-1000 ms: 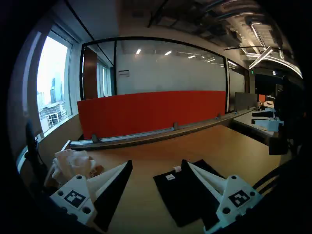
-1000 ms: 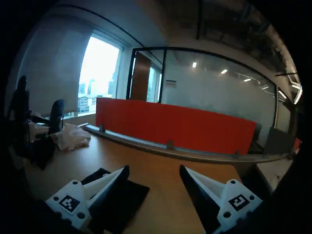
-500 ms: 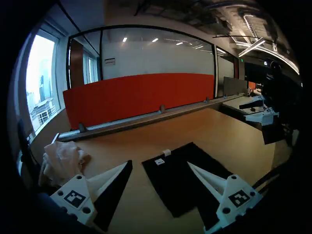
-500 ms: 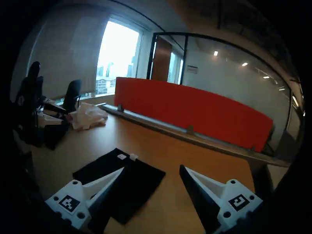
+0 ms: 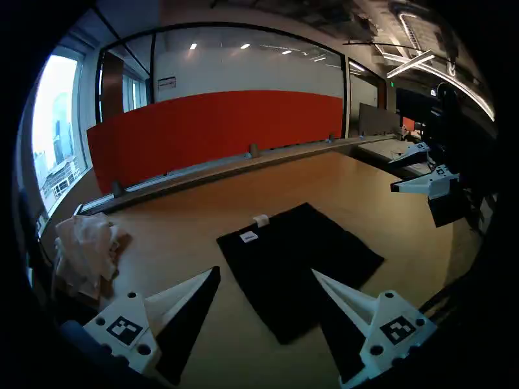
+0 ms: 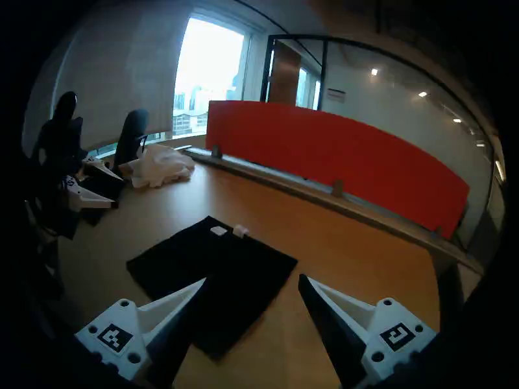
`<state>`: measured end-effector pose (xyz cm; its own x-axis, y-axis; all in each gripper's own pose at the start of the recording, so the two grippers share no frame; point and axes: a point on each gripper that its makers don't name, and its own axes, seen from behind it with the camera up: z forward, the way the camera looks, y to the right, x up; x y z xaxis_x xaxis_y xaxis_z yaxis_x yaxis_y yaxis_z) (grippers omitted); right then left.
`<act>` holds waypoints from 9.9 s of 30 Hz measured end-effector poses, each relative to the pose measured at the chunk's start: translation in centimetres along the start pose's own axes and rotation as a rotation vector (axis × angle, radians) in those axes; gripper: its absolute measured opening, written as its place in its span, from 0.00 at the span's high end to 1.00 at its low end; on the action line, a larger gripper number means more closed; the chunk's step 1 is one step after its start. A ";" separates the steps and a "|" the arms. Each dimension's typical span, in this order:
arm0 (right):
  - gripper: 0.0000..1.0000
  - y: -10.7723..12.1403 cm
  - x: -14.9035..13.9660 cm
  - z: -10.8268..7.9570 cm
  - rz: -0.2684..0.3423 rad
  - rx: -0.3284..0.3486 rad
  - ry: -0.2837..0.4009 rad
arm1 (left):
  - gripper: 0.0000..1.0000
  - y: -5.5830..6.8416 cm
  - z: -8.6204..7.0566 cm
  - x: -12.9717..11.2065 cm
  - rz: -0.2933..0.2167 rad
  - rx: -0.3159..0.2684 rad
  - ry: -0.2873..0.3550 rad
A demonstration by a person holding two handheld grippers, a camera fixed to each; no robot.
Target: Fold towel
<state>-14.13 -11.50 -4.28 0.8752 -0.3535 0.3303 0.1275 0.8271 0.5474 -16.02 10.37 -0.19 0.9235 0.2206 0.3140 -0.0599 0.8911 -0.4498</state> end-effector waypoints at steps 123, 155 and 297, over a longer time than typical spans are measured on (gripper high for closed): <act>0.84 -6.6 -11.4 -2.5 0.017 0.237 -0.299 | 0.85 8.0 0.0 -10.1 -0.087 -0.169 -0.415; 0.84 -7.4 -9.2 -5.7 0.016 0.252 -0.316 | 0.85 8.7 -3.5 -7.4 -0.158 -0.181 -0.416; 0.04 1.1 -13.8 3.0 0.027 0.067 -0.406 | 0.02 1.3 1.6 -11.5 -0.280 0.137 -0.441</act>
<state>-27.47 -7.04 -5.96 0.6205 -0.4869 0.6148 0.0648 0.8131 0.5785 -27.32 9.63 -3.07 0.6662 0.0865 0.7408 0.0897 0.9767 -0.1947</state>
